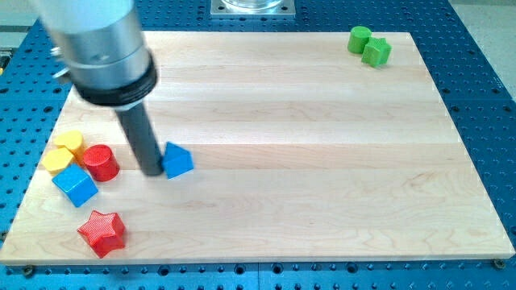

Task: Form a triangle with the red circle and the yellow blocks

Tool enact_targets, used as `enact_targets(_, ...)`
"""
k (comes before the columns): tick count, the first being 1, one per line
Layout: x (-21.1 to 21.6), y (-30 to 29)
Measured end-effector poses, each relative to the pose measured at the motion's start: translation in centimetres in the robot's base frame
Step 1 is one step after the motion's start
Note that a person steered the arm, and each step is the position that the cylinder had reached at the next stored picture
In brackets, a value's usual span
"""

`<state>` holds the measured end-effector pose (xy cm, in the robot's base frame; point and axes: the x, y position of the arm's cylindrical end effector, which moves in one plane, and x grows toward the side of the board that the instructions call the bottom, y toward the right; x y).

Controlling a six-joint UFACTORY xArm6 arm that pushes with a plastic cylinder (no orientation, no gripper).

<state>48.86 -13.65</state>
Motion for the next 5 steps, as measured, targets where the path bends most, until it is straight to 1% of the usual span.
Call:
enact_targets(1,1.8,0.0)
enact_targets(2,6.6,-4.4)
enact_targets(3,5.5,-5.7)
enact_targets(4,2.5,-7.5)
enact_targets(5,2.1,-8.0)
